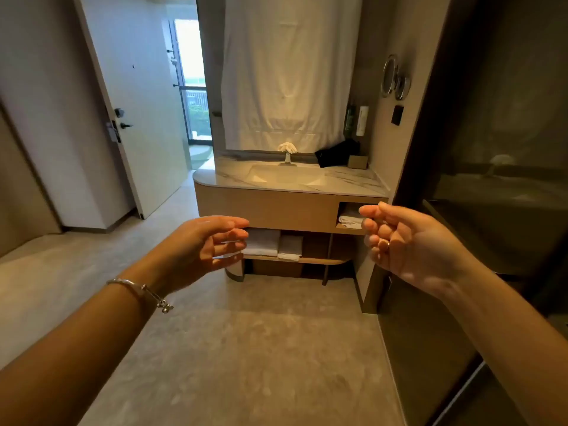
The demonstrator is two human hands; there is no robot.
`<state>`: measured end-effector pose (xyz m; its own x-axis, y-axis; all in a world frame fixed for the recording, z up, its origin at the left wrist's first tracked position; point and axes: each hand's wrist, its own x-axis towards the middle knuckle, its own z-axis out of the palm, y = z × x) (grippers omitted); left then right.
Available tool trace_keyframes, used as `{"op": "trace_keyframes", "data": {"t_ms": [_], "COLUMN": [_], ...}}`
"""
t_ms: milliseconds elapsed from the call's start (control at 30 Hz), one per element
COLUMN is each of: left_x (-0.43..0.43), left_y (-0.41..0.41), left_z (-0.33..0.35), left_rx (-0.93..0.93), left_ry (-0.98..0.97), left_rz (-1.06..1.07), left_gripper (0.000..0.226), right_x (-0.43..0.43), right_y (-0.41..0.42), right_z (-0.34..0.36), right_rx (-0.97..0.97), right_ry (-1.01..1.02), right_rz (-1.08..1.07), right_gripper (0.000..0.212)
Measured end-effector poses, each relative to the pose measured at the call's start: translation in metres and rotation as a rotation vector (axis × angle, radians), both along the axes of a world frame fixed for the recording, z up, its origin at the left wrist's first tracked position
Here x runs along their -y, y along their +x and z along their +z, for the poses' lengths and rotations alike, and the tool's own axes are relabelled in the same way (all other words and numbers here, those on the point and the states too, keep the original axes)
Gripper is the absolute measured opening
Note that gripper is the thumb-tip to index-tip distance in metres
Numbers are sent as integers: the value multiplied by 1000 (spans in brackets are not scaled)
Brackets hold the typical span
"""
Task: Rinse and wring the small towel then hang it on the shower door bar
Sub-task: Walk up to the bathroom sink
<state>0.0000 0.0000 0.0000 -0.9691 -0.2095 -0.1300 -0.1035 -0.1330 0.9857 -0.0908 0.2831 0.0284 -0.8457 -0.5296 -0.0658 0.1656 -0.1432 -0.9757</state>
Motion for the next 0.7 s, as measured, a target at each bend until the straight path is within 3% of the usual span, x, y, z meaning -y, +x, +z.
{"op": "trace_keyframes", "data": {"t_ms": [267, 700], "left_x": [-1, 40], "left_y": [-34, -115], "left_z": [-4, 5], "left_rx": [-16, -4], "left_ry": [27, 39], "left_rz": [37, 39], "left_gripper": [22, 18], "right_x": [-3, 38], "right_y": [-41, -104], "right_z": [3, -6], "right_rx": [-14, 184], "right_ry": [-4, -99], "right_rz": [50, 11], "right_gripper": [25, 29]}}
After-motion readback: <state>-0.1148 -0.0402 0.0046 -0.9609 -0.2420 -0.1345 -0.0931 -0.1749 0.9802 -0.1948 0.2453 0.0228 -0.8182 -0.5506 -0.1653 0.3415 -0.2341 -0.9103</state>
